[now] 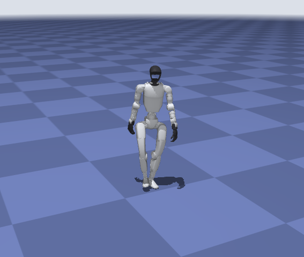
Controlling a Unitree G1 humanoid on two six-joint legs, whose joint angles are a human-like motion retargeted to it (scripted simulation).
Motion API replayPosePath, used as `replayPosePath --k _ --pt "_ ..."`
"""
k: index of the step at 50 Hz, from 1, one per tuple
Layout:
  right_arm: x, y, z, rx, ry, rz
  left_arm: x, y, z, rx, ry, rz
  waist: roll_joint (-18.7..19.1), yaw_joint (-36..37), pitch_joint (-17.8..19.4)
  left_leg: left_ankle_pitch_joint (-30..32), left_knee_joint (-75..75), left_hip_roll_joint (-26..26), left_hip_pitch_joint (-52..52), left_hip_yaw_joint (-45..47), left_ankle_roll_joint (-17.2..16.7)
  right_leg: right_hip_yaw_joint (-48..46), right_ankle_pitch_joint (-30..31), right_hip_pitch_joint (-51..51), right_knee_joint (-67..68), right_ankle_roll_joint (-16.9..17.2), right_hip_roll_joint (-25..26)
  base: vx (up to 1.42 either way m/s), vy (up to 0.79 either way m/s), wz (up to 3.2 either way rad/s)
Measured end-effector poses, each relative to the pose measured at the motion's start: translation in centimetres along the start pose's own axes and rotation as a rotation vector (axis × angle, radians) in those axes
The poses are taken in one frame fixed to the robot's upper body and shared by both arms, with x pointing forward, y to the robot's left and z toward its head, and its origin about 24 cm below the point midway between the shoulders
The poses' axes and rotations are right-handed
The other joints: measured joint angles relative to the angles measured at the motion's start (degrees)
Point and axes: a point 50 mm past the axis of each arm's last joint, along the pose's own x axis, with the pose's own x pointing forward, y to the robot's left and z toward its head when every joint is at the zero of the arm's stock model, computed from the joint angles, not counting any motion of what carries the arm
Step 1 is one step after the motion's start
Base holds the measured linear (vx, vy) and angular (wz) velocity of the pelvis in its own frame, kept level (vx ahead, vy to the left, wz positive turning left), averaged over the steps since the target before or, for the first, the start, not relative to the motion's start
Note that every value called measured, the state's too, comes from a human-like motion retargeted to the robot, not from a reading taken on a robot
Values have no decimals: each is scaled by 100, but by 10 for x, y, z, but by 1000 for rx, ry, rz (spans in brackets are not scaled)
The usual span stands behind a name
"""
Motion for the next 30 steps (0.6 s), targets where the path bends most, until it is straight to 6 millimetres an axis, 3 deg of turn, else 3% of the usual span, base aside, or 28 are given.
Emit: replayPosePath --k 5,7,10,13,17,19,20,21,23,25,27,30 --pt "3 8 -20 15 69 39 -2 8 20 -40 -102 48 -22 -183 30 -137 -144 -86 388 40 191 504 -896 -133 -547 -263 264 41 -1 31" --pt "3 11 -25 6 88 59 -1 2 16 -61 -119 44 13 -273 -19 -210 -98 -58 492 13 277 -99 -1135 18 -369 -166 73 46 -3 33" --pt "3 11 -30 -3 105 73 0 -15 -3 -96 -84 11 -42 -359 -97 -255 72 -147 695 82 563 -178 -1608 370 -569 -199 -23 54 -5 23" --pt "3 9 -29 2 101 72 1 -40 -34 -122 21 -59 -245 -293 -215 -61 688 -346 702 279 1047 163 -1791 653 -823 -75 -169 56 -5 -18" --pt "-1 -2 0 -9 5 35 -5 -67 -77 -178 162 -123 -493 202 76 881 3254 306 210 858 1172 954 -1918 1412 -1314 -328 112 48 -24 -104" --pt "-5 -9 22 -12 -58 14 -8 -77 -92 -205 217 -147 -498 358 116 1085 4745 461 -589 492 1172 1118 -1880 1549 -1577 -397 189 23 -7 -37" --pt "-8 -12 32 -14 -86 7 -10 -82 -99 -218 243 -160 -502 421 88 972 5397 399 -1035 248 1172 1173 -1835 1551 -1699 -386 182 23 -21 -10" --pt "-12 -17 44 -20 -119 -6 -12 -83 -105 -229 265 -166 -505 494 108 418 6058 563 -1413 12 1172 1244 -1863 1575 -1744 -545 323 31 -43 -14" --pt "-18 -24 61 -39 -169 -32 -16 -90 -117 -249 311 -190 -566 675 184 -601 6899 1093 -1837 -41 1172 1430 -1903 1725 -1874 -791 456 34 -52 -25" --pt "-26 -31 82 -73 -224 -61 -20 -95 -127 -269 352 -217 -516 885 254 -1388 7196 1539 -2225 109 1172 1496 -1837 1818 -2047 -817 551 9 10 -23" --pt "-35 -36 100 -115 -272 -84 -23 -101 -134 -284 390 -254 -500 1012 212 -1578 6637 1245 -2699 241 1172 1397 -1669 1802 -2283 -620 408 -1 66 5" --pt "-44 -41 118 -185 -335 -104 -29 -112 -143 -282 433 -308 -693 1071 119 -1426 4995 243 -2932 197 1172 1060 -1488 1799 -2504 -211 -192 13 40 44"
